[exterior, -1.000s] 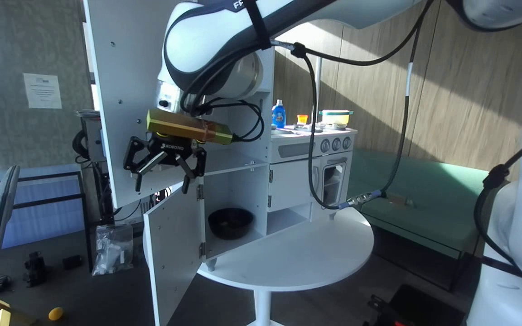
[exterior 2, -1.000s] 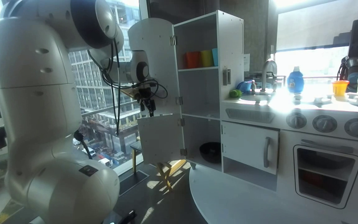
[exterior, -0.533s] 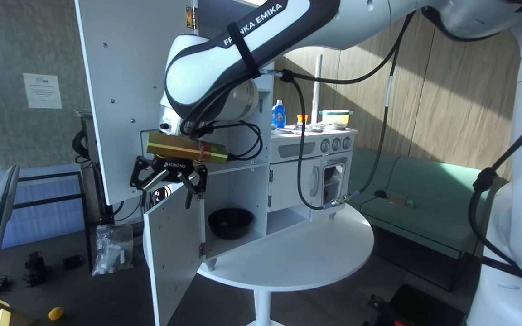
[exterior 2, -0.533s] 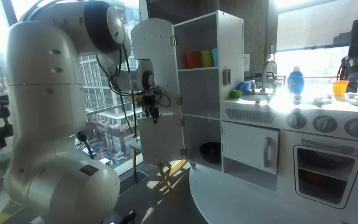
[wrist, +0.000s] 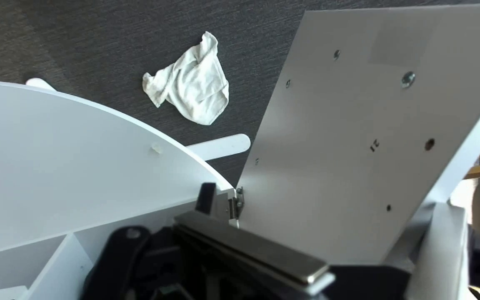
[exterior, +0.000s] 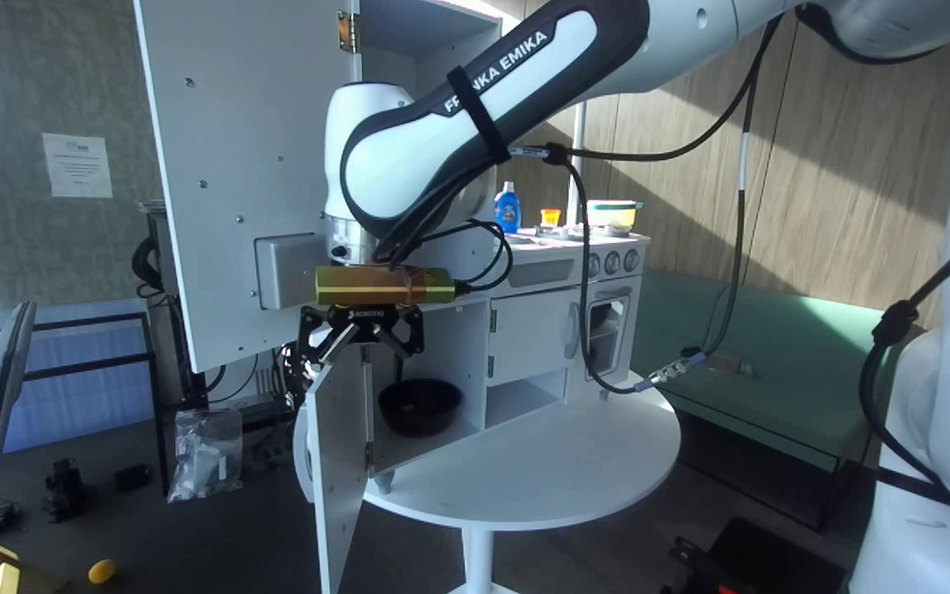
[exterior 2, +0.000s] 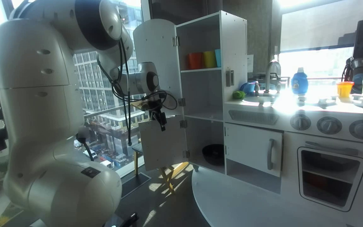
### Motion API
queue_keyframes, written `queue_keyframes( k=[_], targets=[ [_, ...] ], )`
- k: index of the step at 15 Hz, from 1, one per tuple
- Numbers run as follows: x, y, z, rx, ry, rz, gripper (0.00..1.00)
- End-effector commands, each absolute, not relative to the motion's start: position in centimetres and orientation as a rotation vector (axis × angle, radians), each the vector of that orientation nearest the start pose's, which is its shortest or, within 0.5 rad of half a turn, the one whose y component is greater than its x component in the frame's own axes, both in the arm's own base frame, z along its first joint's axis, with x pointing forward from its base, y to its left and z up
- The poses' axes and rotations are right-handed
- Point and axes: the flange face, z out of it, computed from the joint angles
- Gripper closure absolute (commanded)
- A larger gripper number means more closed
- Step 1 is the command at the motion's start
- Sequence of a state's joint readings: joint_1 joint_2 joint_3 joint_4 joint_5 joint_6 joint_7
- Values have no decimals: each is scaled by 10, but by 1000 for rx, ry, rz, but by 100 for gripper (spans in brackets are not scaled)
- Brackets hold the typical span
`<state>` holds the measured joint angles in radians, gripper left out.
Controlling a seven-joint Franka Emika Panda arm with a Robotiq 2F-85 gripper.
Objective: Close the open cabinet doors.
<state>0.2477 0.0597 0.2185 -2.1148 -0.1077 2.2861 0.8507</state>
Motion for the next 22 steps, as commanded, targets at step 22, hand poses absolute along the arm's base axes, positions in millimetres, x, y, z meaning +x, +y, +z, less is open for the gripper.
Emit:
queue_keyframes(
  k=[22],
  targets=[
    [282, 348, 526, -3222, -221, -746, 0]
  ],
)
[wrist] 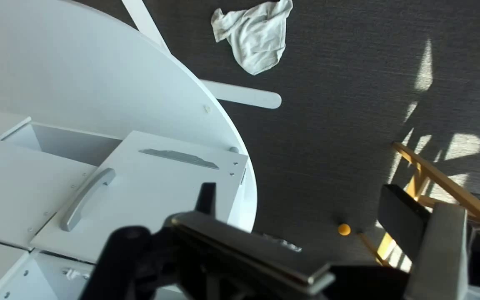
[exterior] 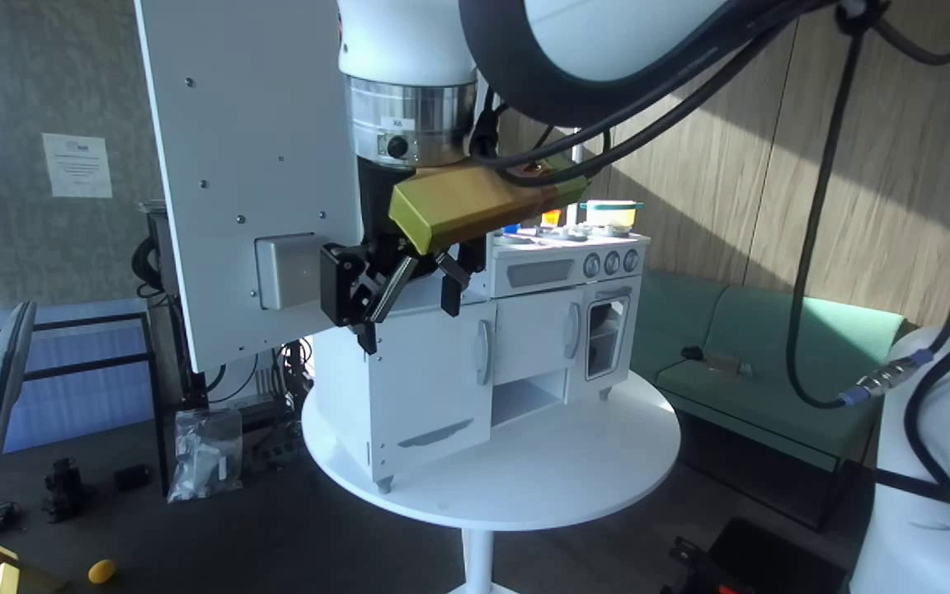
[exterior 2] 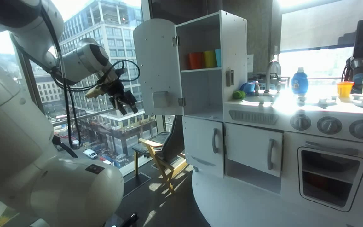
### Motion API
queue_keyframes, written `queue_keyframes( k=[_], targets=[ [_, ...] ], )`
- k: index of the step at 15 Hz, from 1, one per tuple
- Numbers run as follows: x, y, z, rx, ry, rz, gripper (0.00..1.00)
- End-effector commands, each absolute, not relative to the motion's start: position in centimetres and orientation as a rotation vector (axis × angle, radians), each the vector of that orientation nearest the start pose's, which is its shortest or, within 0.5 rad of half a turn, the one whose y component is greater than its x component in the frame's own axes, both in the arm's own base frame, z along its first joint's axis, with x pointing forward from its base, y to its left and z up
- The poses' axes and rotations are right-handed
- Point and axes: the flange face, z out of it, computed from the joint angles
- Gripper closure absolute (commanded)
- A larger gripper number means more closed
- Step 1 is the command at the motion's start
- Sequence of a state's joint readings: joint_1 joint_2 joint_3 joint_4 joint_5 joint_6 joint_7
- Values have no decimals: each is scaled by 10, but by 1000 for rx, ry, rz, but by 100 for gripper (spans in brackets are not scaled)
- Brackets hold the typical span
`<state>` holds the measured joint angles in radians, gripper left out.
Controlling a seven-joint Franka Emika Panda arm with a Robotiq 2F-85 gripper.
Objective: Close the open cabinet doors.
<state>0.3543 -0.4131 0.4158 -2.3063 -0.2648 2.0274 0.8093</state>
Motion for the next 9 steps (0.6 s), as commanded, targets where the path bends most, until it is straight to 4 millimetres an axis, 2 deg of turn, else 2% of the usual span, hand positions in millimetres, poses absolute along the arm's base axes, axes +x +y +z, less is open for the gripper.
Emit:
queue_keyframes(
  k=[1, 2, 4, 6, 9],
  targets=[
    [281, 368, 535, -3183, -253, -808, 0],
    [277, 384, 541, -3143, -264, -856, 0],
    [288, 413, 549, -3084, -266, -895, 0],
    [311, 435, 558, -3034, -237, -975, 0],
    [355, 452, 567, -2981, -113, -1127, 0]
  ],
)
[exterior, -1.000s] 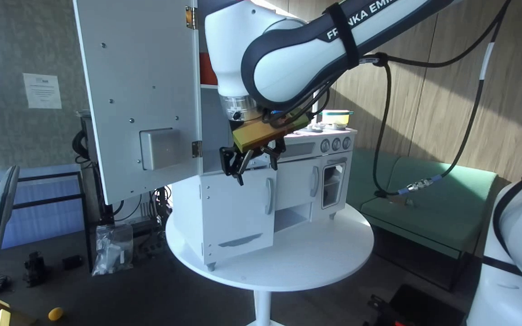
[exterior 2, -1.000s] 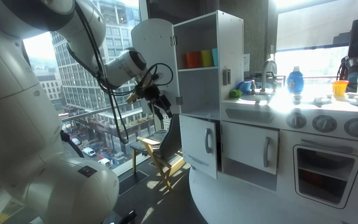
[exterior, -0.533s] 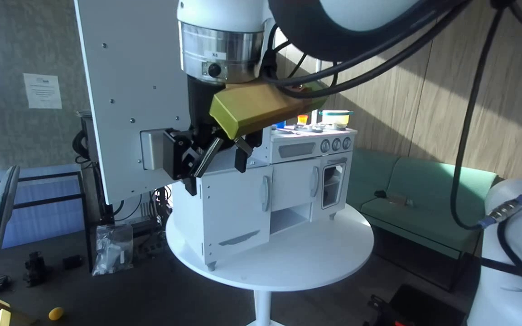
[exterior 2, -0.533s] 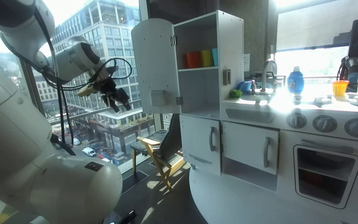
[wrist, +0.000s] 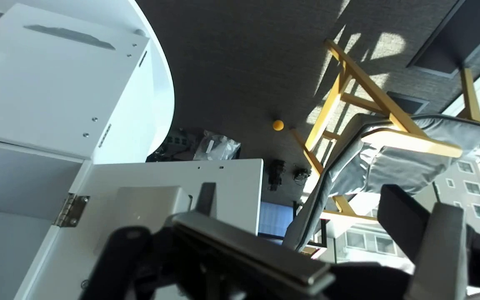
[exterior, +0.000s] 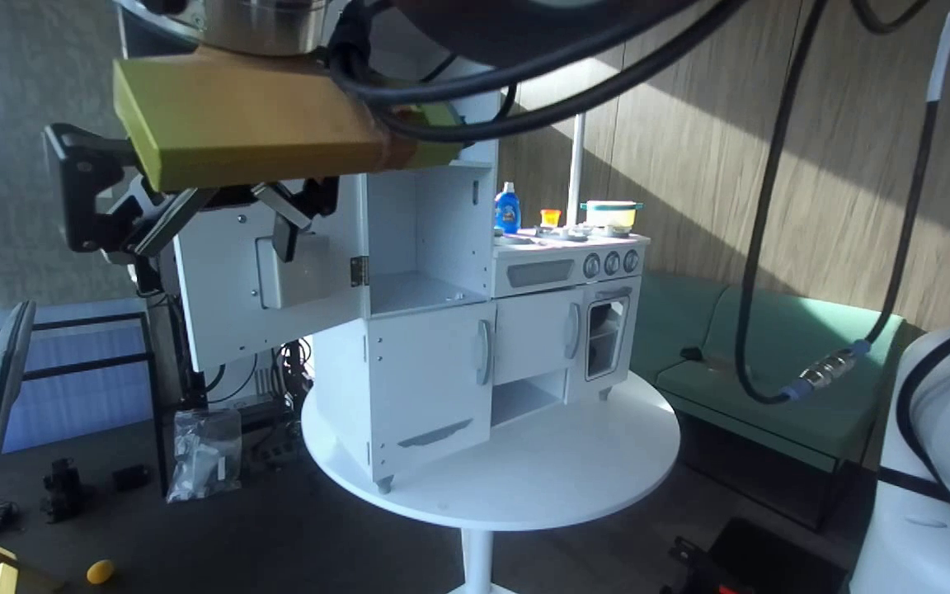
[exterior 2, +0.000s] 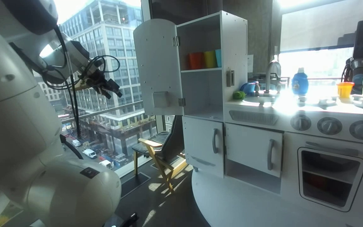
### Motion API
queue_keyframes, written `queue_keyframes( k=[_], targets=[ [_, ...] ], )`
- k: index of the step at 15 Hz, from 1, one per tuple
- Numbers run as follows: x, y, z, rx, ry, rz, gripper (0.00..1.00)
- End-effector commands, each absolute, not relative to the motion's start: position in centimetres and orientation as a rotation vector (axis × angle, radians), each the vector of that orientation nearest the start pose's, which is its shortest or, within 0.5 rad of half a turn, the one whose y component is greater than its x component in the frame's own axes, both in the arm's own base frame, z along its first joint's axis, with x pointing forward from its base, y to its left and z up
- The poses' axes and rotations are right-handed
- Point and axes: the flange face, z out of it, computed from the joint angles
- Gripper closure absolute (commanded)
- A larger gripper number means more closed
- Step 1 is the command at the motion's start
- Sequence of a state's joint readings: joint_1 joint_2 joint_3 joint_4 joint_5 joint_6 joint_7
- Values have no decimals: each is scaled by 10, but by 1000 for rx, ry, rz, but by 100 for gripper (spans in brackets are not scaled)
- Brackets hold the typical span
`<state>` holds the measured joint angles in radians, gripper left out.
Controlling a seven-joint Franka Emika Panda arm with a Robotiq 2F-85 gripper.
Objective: Close the open cabinet doors.
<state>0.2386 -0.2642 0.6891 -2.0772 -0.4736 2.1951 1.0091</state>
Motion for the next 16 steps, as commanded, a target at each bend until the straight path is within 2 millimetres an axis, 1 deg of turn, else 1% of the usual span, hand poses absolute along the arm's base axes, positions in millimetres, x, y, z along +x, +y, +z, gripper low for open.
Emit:
queue_keyframes(
  k=[1, 2, 4, 6, 8, 11, 13, 16],
  targets=[
    [371, 455, 570, -2962, -45, -1191, 0],
    [386, 459, 569, -2956, -1, -1223, 0],
    [407, 469, 570, -2920, 78, -1282, 0],
    [420, 479, 572, -2872, 139, -1360, 0],
    [430, 483, 576, -2837, 217, -1504, 0],
    [441, 488, 581, -2795, 326, -1692, 0],
    [442, 494, 585, -2783, 388, -1798, 0],
    [448, 494, 587, -2796, 466, -1929, 0]
  ],
)
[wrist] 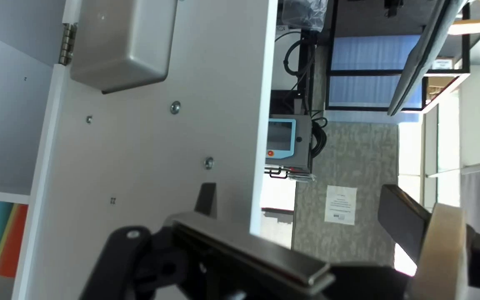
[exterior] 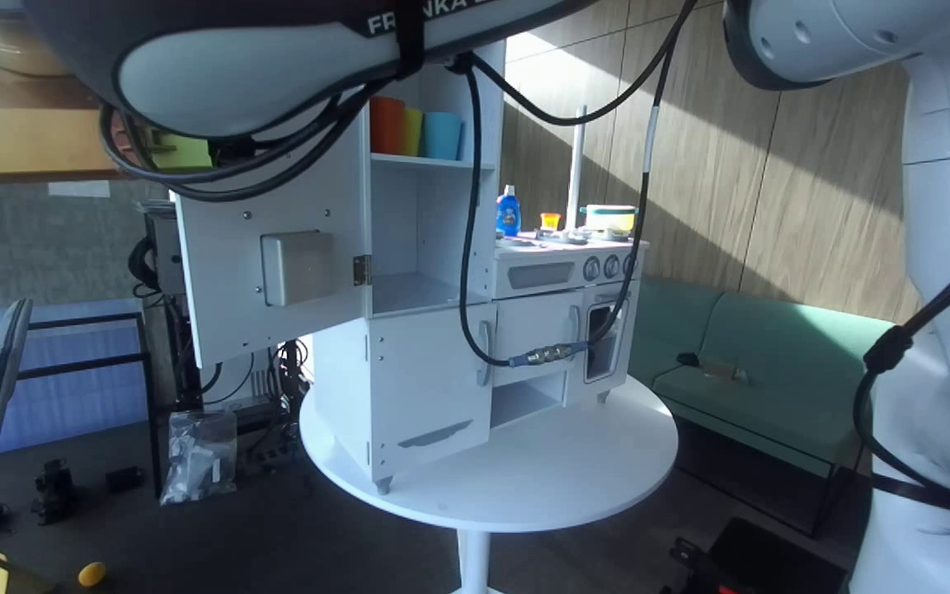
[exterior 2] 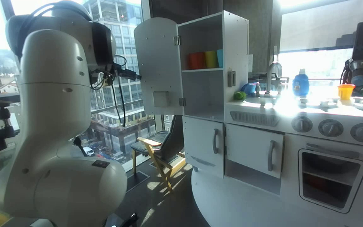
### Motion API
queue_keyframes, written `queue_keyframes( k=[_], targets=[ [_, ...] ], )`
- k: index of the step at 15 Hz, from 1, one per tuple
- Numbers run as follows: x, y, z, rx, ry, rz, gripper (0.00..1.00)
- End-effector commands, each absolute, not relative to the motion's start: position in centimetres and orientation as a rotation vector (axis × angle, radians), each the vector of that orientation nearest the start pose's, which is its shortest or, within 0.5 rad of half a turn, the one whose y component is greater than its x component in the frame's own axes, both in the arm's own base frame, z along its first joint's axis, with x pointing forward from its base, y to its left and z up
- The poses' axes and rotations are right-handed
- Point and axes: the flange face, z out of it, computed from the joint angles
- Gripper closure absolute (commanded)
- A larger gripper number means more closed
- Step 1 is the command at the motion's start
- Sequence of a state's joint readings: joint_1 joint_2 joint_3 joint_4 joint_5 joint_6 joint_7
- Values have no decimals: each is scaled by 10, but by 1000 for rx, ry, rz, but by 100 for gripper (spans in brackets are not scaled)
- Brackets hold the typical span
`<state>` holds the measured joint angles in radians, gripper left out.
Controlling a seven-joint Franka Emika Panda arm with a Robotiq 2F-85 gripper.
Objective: Close the open cabinet doors.
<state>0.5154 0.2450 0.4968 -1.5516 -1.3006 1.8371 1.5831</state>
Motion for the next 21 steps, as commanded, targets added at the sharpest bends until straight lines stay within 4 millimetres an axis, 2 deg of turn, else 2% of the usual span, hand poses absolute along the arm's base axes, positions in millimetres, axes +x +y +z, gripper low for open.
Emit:
queue_keyframes(
  k=[1, 5, 6, 9, 10, 12, 17, 19, 21],
  targets=[
    [450, 493, 587, -2807, 495, -1960, 0],
    [451, 483, 584, -2874, 631, -2057, 0],
    [458, 443, 575, -2892, 638, -2071, 0],
    [460, 403, 572, -2930, 722, -2087, 0],
    [455, 395, 571, -2915, 718, -2083, 0],
    [437, 386, 568, -2916, 736, -2071, 0],
    [363, 361, 567, -2915, 781, -2057, 0],
    [338, 338, 564, -2920, 842, -2062, 0],
    [321, 312, 565, -2917, 939, -2051, 0]
  ],
)
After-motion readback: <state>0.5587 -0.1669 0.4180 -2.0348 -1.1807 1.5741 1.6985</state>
